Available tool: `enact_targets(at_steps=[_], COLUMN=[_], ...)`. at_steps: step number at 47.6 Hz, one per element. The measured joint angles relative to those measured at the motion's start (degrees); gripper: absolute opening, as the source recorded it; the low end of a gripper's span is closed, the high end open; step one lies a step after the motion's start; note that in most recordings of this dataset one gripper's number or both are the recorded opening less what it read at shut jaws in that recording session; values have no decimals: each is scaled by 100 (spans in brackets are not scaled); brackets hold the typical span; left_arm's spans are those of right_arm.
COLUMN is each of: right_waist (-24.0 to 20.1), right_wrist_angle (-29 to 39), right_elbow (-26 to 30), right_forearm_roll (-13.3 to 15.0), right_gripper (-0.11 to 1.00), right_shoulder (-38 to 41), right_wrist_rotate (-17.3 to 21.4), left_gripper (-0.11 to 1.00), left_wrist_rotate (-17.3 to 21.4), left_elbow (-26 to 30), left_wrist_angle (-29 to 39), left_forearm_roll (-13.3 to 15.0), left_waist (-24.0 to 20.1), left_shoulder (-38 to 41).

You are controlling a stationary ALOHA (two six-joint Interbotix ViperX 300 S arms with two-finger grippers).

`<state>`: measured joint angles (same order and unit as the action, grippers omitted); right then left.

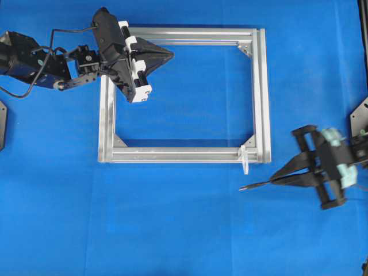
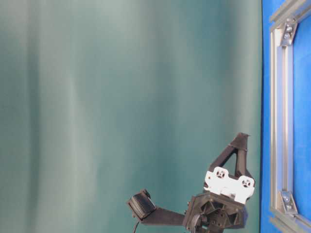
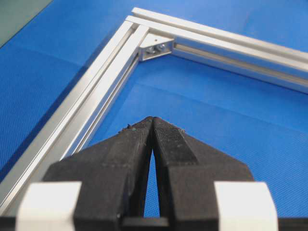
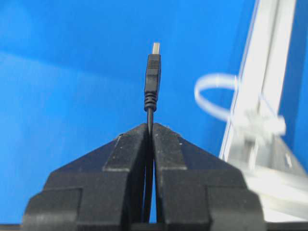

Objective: Insert the wire through the string loop located on the right side.
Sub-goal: 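Lift the cable with the right gripper and carry it toward the white zip-tie loop, then push the USB plug through the zip-tie loop with the right gripper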

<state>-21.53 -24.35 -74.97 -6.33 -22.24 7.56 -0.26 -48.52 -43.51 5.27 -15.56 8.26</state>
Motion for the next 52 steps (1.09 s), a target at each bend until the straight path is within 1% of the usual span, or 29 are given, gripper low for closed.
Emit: enact_targets(at_steps=[6,11,28,32,44,52], right_waist=[-9,-9,26,141,870,923], right_wrist_angle=[105,229,264,255,281,272], right_elbow=[-281,-404,-439,-439,-554,-554], right_forearm_roll=[0,0,0,0,0,0], right_gripper=[-4,-4,-4,-4,-4,-4], right_shoulder=[-448,-677,-694,-686,-686,-686], right_wrist_rotate=[0,9,-26,-44,-53,-62], left_gripper=[0,0,0,0,0,0], left_wrist_rotate=[0,0,0,0,0,0], left_elbow=[0,0,0,9,9,0], left_wrist_angle=[0,-9,-9,0,0,-9], left_forearm_roll=[0,0,0,0,0,0], left_waist=[0,0,0,0,0,0], left_shoulder=[0,0,0,0,0,0])
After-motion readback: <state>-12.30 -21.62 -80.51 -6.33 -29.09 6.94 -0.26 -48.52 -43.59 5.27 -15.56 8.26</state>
